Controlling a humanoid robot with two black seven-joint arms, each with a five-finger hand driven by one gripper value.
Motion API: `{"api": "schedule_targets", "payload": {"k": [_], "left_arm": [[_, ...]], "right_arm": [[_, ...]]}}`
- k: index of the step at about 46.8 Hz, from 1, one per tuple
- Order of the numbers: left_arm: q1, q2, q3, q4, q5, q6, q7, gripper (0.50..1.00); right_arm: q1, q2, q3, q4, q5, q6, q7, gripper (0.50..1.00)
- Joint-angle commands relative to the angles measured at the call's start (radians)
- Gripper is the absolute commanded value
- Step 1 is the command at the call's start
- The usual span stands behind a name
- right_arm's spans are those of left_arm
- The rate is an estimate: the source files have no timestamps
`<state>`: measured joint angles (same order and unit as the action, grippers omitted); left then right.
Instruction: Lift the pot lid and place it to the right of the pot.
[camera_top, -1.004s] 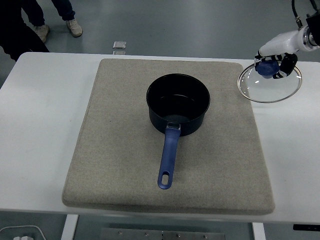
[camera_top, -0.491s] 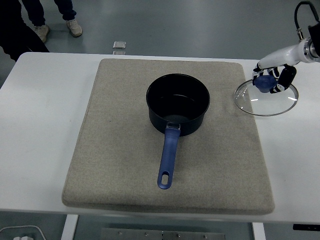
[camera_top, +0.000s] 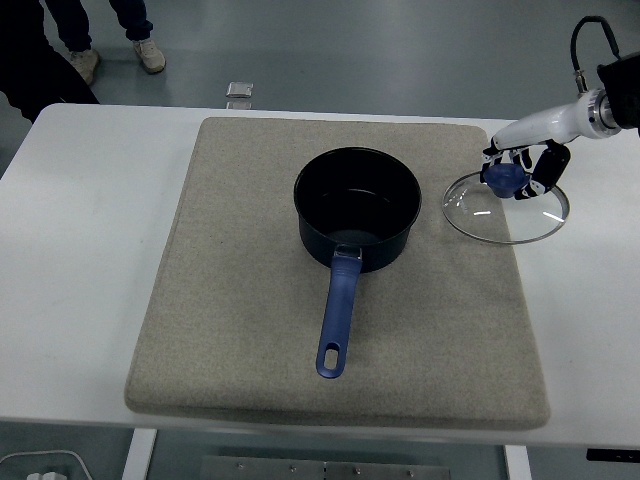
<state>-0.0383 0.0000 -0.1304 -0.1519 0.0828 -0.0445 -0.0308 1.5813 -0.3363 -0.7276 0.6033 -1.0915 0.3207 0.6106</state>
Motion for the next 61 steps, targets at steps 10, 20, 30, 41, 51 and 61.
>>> {"api": "schedule_targets", "payload": {"k": [10,20,30,41,51,61], "left_arm": [[0.0,0.0,0.0,0.0,0.0,0.0,0.0,1.0],[0.0,0.0,0.0,0.0,0.0,0.0,0.0,1.0],[0.0,0.0,0.0,0.0,0.0,0.0,0.0,1.0],[0.0,0.0,0.0,0.0,0.0,0.0,0.0,1.0],[0.0,0.0,0.0,0.0,0.0,0.0,0.0,1.0],[0.0,0.0,0.0,0.0,0.0,0.0,0.0,1.0]], "right_arm": [[0.008,-0.003,0.005,0.036,0.065,0.0,0.0,0.5],[0.003,0.007,0.004,0.038,0.124,-0.02,0.0,0.5],[-0.003,0.008,0.004,0.038,0.153,-0.041,0.0,0.5],[-0.026,0.007,-0.022,0.035,0.217,-0.08,0.0,0.5],[-0.057,0.007,-0.036,0.033,0.222,-0.109,0.0,0.5],[-0.075,0.008,-0.036,0.033,0.223,-0.123,0.0,0.5]]}}
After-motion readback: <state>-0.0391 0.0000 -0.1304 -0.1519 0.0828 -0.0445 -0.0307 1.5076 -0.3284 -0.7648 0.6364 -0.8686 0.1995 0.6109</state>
